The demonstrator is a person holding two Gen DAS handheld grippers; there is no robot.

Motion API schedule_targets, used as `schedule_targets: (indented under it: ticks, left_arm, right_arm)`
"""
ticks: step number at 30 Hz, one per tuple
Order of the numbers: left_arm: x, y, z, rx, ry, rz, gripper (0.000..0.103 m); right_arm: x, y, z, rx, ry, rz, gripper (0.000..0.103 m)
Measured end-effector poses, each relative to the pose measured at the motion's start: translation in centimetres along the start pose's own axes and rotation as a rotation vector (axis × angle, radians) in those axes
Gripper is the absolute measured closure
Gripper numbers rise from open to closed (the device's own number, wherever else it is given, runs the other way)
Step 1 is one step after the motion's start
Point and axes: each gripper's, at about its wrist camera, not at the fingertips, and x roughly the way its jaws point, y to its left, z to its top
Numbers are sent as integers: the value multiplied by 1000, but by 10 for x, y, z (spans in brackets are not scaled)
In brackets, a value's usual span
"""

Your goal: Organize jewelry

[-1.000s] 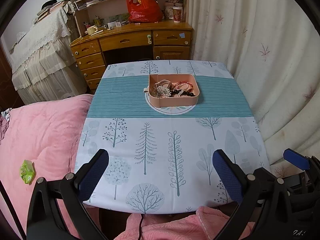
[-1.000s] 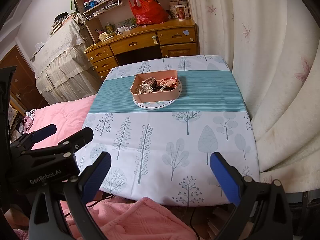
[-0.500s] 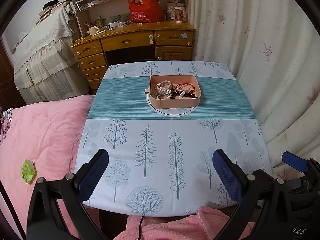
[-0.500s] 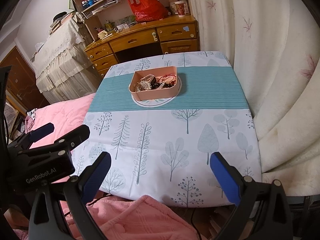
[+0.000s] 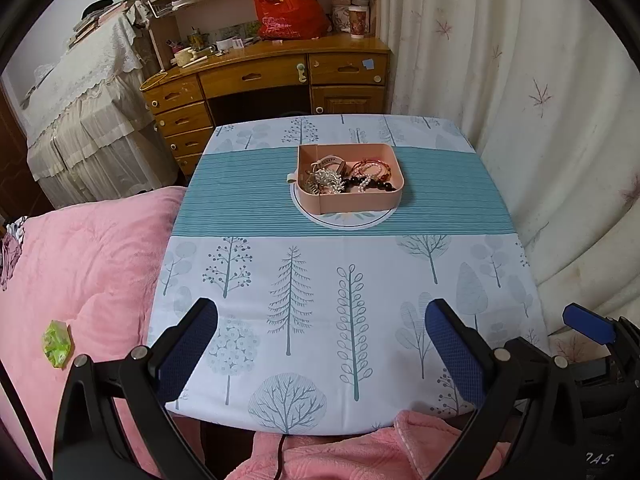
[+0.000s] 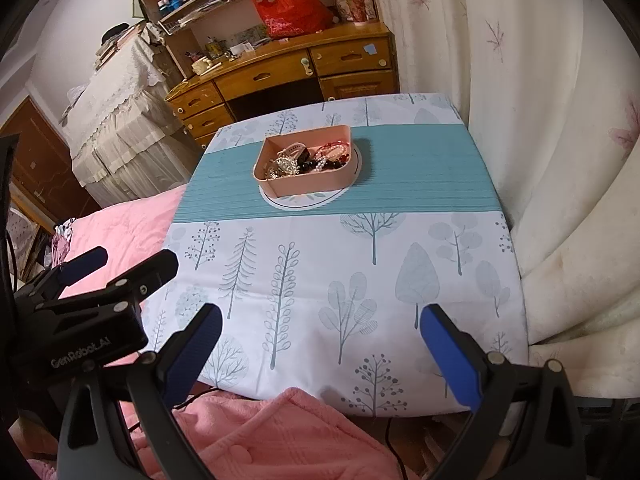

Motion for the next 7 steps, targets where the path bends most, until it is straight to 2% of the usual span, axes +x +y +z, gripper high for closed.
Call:
schedule_targets:
  ticks: [7]
  left_arm:
    - [13,-3,6,28,32,-6,0]
  right_arm:
    - [14,-11,8,62,49,4,3]
